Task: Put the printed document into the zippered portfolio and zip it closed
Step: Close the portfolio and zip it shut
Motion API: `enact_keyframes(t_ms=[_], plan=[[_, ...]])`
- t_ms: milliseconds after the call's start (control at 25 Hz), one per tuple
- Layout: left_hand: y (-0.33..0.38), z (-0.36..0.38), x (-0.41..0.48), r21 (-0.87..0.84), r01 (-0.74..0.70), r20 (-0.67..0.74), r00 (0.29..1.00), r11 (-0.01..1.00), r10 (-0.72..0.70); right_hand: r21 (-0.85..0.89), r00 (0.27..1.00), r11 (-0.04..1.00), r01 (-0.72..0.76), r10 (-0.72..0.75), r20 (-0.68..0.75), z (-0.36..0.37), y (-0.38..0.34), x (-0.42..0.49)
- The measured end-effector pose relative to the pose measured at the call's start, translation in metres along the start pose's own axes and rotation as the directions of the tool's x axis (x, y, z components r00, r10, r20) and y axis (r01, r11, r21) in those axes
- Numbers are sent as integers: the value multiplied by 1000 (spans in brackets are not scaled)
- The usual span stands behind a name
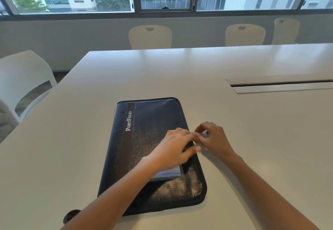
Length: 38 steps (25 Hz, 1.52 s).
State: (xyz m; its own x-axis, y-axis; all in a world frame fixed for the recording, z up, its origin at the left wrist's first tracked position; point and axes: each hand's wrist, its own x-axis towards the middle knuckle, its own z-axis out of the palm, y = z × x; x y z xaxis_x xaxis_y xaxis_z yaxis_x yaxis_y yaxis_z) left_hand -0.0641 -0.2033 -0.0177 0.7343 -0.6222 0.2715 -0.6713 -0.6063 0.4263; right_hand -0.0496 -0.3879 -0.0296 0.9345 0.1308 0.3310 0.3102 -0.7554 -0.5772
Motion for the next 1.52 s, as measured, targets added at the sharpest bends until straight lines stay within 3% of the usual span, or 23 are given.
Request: enact_keyframes(t_ms=[240, 400, 560, 800, 1240, 1520], plan=[[-71, -23, 63, 138, 411, -179, 905, 901, -386, 18, 999, 1000, -22, 23, -47, 13, 0, -6], [-110, -27, 86, 192, 549, -210, 832, 813, -513, -1, 997, 1000, -17, 17, -80, 23, 0, -9], [-127, -22, 89, 264, 532, -165, 847, 805, -506, -35, 996, 999, -11, 8, -90, 27, 7, -5], [-135, -19, 87, 171, 495, -291, 851, 852, -436, -67, 989, 997, -49, 38, -143, 33, 17, 10], [-142, -18, 86, 107, 451, -360, 848, 886, -388, -132, 980, 989, -73, 46, -193, 54, 29, 101], [-140, -14, 85, 96, 416, -366, 860, 904, -356, -65, 977, 992, -112, 98, -189, 65, 27, 154]])
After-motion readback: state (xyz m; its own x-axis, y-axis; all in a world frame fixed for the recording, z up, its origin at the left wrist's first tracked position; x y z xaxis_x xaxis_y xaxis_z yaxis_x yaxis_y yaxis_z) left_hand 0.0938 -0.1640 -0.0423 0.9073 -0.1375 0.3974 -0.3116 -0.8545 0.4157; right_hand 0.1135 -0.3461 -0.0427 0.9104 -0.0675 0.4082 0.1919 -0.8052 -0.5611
